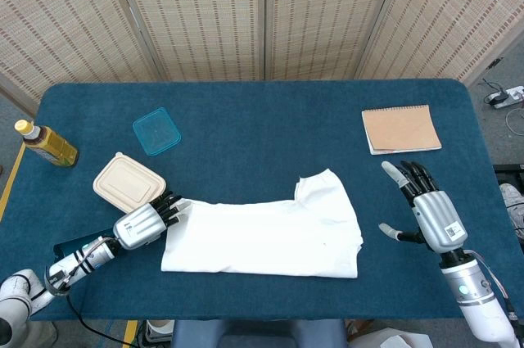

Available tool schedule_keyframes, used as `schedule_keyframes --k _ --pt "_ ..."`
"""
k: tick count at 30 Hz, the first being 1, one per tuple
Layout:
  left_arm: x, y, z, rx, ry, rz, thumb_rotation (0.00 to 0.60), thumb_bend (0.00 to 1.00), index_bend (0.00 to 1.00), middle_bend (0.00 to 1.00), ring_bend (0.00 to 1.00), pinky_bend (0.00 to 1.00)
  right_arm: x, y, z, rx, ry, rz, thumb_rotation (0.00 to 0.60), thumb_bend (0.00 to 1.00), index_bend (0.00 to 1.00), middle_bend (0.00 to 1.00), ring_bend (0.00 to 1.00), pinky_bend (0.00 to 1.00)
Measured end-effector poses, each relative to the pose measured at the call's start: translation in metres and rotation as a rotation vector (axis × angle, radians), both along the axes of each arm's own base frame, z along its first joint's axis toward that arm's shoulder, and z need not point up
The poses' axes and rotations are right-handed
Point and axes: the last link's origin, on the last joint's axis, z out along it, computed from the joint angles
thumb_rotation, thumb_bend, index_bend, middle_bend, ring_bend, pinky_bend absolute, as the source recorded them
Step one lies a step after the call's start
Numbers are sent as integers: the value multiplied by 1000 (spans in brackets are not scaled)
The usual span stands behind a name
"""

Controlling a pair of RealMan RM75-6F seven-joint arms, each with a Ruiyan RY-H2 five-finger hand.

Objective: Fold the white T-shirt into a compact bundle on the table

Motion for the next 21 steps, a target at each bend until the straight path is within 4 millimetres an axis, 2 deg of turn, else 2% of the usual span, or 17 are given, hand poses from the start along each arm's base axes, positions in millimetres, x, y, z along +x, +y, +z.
schedule_keyframes --k 16,21 --pt "11 -2 -17 -31 -60 26 600 248 304 102 72 100 -5 1 2 -17 -12 -13 600 70 100 141 35 15" --pt "19 -4 -20 -46 -96 31 600 248 373 102 72 100 -7 2 2 -21 -18 -15 600 70 106 141 35 15"
